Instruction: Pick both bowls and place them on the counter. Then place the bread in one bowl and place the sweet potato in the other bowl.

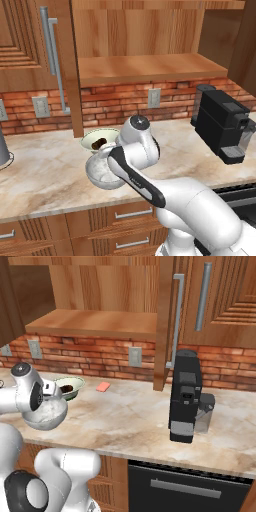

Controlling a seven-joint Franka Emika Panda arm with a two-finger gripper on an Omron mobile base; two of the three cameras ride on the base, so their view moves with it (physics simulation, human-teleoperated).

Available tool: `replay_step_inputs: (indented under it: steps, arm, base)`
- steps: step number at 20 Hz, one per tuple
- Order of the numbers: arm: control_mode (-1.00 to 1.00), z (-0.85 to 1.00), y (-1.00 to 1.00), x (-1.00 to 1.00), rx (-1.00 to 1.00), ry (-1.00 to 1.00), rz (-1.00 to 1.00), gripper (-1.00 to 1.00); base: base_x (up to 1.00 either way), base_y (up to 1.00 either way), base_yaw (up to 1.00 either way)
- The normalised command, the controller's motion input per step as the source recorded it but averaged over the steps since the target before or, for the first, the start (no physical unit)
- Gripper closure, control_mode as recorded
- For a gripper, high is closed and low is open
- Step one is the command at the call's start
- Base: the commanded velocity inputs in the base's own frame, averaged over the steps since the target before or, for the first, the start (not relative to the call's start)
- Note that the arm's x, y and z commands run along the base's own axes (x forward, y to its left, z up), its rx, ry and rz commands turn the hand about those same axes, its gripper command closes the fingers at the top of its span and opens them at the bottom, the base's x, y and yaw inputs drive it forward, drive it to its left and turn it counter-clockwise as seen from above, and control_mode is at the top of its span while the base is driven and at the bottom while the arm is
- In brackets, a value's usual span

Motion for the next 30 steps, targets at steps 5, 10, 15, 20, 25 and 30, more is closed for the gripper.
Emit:
replay_step_inputs:
  steps: [5,10,15,20,25,30]
  arm:
    - [-1.0,-0.17,0.05,0.05,-0.01,0.0,0.0,1.0]
    - [-1.0,-0.11,0.04,0.02,0.0,0.01,0.0,1.0]
    - [-1.0,-0.26,0.11,0.02,0.0,0.1,0.0,1.0]
    - [-1.0,-0.32,0.16,0.01,0.0,0.09,0.0,1.0]
    - [-1.0,-0.2,0.18,0.17,0.0,0.02,0.0,1.0]
    - [-1.0,-0.17,0.08,0.14,0.0,0.07,0.0,1.0]
  base:
    - [0.0,0.0,0.0]
    - [0.0,0.0,0.0]
    - [0.0,0.0,0.0]
    - [0.0,0.0,0.0]
    - [0.0,0.0,0.0]
    - [0.0,0.0,0.0]
